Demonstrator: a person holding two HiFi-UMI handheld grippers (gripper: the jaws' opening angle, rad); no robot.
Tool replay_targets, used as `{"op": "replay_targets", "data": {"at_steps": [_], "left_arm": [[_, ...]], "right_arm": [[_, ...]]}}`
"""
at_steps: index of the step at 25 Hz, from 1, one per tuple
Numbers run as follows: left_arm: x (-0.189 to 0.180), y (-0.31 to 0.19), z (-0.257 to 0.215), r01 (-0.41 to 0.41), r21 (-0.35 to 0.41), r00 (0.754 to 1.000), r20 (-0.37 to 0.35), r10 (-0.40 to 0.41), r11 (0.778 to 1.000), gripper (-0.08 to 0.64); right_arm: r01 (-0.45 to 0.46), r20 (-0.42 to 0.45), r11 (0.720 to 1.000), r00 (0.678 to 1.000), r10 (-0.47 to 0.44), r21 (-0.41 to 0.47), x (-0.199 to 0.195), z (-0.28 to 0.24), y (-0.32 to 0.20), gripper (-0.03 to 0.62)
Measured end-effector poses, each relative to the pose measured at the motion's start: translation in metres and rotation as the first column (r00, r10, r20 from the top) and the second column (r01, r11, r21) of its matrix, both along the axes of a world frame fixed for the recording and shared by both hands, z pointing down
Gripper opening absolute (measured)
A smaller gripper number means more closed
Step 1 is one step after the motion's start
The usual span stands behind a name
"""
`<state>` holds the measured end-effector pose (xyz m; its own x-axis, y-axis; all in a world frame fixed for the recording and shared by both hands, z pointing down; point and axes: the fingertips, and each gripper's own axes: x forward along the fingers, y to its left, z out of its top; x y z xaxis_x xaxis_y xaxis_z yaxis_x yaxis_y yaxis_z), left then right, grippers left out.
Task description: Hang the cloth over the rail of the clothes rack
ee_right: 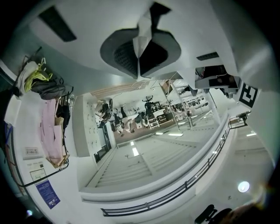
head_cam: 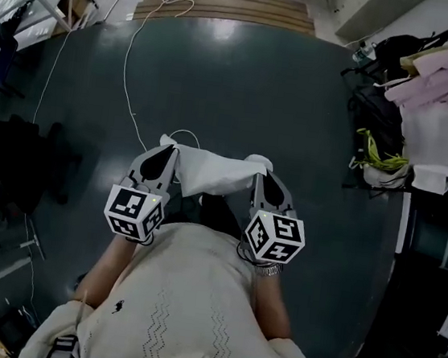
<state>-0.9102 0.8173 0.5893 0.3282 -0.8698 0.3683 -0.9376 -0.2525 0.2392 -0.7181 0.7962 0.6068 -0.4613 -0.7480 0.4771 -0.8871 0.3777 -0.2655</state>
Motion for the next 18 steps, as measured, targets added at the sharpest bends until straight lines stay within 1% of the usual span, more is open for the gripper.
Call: {"op": "replay_targets", "data": {"at_steps": [5, 10, 12, 14, 18], "left_arm": [[0.043, -0.121, -0.017, 0.040, 0.011, 0.999, -0.015, -0.039, 0.999, 0.015], [0.082, -0.217, -0.030, 0.053, 0.020, 0.998, -0.024, -0.053, 0.998, 0.015], [0.084, -0.244, -0.036, 0.045, 0.031, 0.999, -0.023, -0.044, 0.998, 0.015], [0.076, -0.267, -0.039, 0.037, 0.040, 0.999, -0.024, -0.036, 0.999, 0.015], [0.066, -0.319, -0.031, 0.012, 0.024, 0.999, -0.037, -0.011, 1.000, 0.015]], "right_arm": [[0.039, -0.010, 0.999, 0.999, -0.039, 0.029, 0.042, -0.021, -0.123, 0.020], [0.037, 0.006, 0.999, 0.999, -0.038, 0.010, 0.075, -0.026, -0.215, 0.020], [0.039, 0.007, 0.999, 0.999, -0.039, 0.003, 0.073, -0.027, -0.238, 0.020], [0.033, 0.006, 0.999, 0.999, -0.033, -0.002, 0.064, -0.028, -0.257, 0.020], [0.007, -0.003, 1.000, 1.000, -0.007, -0.021, 0.055, -0.022, -0.298, 0.020]]}}
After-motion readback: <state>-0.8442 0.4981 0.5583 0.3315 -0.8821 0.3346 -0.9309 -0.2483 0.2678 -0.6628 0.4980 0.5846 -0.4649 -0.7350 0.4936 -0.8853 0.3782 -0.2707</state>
